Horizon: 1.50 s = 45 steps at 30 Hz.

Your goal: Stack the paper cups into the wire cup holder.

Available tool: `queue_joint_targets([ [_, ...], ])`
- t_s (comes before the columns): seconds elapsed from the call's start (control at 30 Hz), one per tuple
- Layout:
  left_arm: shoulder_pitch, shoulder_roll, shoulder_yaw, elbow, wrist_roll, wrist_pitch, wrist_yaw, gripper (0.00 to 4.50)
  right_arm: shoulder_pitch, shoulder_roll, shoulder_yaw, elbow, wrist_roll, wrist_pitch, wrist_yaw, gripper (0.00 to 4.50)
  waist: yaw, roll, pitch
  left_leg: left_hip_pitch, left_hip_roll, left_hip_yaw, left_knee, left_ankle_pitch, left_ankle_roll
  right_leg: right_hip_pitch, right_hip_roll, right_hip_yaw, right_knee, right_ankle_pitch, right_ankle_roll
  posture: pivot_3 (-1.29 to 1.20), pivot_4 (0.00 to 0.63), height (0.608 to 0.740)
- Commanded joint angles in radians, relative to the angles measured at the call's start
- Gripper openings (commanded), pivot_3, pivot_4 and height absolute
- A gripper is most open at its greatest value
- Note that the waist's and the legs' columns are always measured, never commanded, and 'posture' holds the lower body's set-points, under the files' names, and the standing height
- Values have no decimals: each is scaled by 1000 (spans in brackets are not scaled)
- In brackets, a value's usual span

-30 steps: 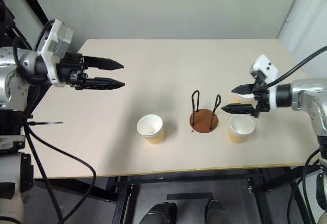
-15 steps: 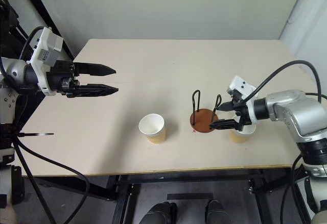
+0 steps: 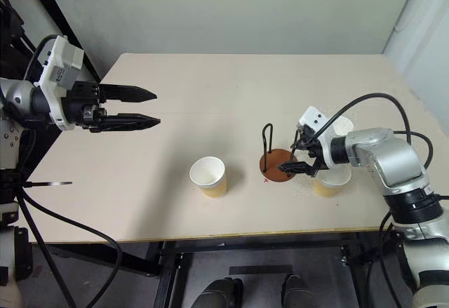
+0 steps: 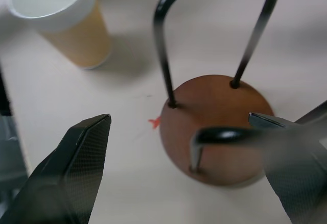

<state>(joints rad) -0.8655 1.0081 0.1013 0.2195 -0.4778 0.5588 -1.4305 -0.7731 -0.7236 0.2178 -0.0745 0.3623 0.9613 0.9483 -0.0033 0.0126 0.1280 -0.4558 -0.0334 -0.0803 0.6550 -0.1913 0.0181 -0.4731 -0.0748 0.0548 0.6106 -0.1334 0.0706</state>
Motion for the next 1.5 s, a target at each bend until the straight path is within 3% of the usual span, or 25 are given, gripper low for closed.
queue_joint_targets([
  [0.03,-18,9,20,-5,-3,-17,7,3438,1,17,-14,-10,-23,-5,-49,3528,1,0,0,0,0,0,0,0,0,0,0,0,0,0,0,0,150,740],
  [0.3,16,22,23,-40,-19,8,-7,3438,-33,27,-19,-9,-9,11,-39,484,0,0,0,0,0,0,0,0,-1,0,0,0,0,0,0,0,150,740],
  [0.37,57,32,31,-81,-33,26,-11,3438,-57,39,-17,9,-11,2,-38,15,-1,0,0,0,0,0,0,0,-1,0,0,0,0,0,0,0,150,740],
  [0.73,170,62,77,-212,-103,88,24,3438,-145,61,61,145,-81,-139,55,15,-5,0,0,-1,1,0,0,-1,-1,-3,0,0,0,0,-1,0,150,740],
  [1.07,163,69,73,-215,-112,97,37,3438,-239,69,152,380,-235,-401,186,15,-5,0,0,-1,1,0,0,-1,-2,-3,0,0,1,1,-5,0,150,740],
  [1.3,158,68,68,-212,-115,95,44,3438,-263,83,161,483,-302,-478,243,15,-5,0,0,-1,1,-1,0,-2,-3,-4,0,0,1,1,-5,0,150,740],
  [1.33,157,67,67,-212,-115,95,46,3438,-265,85,159,493,-307,-483,250,609,-5,0,0,-1,1,-1,0,-2,-3,-4,0,0,1,1,-6,0,150,740],
  [1.5,147,64,60,-204,-115,92,48,3438,-278,98,131,517,-323,-477,253,2202,-6,0,0,-1,1,-1,0,-2,-3,-4,0,0,1,1,-6,0,150,740],
])
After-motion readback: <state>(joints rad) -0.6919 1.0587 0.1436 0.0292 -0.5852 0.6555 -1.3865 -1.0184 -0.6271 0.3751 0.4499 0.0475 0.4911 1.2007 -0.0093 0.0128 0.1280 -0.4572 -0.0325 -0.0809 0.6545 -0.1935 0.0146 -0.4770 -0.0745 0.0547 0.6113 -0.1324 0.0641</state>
